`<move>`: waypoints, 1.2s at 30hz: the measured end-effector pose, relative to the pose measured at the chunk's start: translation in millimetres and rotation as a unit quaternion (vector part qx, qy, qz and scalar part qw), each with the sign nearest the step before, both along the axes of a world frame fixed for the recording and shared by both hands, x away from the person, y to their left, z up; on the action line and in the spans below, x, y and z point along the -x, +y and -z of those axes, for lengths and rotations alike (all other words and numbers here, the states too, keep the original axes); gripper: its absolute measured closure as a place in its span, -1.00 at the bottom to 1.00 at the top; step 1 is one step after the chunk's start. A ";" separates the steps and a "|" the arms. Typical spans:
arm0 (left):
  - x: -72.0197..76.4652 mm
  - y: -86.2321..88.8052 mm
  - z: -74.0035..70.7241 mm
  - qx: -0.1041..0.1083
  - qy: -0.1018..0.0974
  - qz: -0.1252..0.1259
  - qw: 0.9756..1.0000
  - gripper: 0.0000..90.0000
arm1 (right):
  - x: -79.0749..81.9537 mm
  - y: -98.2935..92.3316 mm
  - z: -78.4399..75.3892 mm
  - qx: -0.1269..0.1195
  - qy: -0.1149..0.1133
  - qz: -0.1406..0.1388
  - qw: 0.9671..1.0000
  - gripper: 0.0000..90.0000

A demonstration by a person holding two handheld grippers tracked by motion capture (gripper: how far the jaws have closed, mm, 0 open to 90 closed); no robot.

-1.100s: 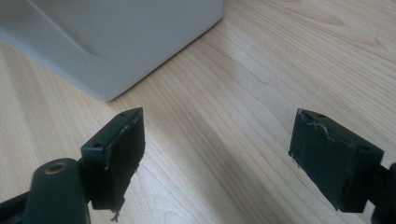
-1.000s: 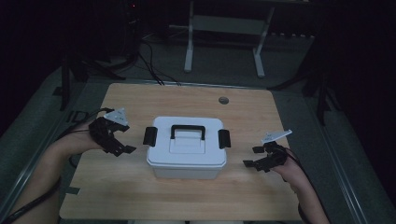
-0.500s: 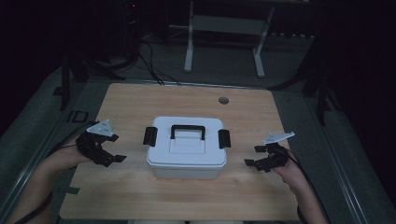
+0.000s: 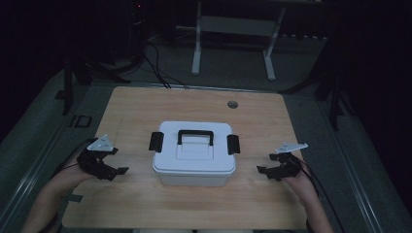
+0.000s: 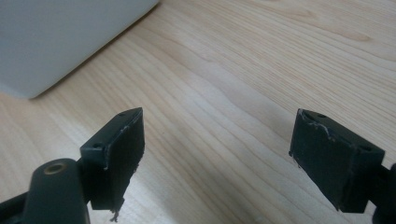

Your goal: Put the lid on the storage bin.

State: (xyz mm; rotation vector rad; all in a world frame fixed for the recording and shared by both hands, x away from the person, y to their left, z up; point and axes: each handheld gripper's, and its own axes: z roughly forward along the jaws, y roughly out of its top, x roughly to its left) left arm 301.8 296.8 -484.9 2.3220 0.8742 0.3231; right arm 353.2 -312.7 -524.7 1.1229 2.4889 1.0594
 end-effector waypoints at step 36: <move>16.2 3.6 61.0 0.022 -0.038 -0.230 0.972 -0.68 | 0.9 -36.6 18.0 -0.003 -0.081 0.191 0.978 -0.69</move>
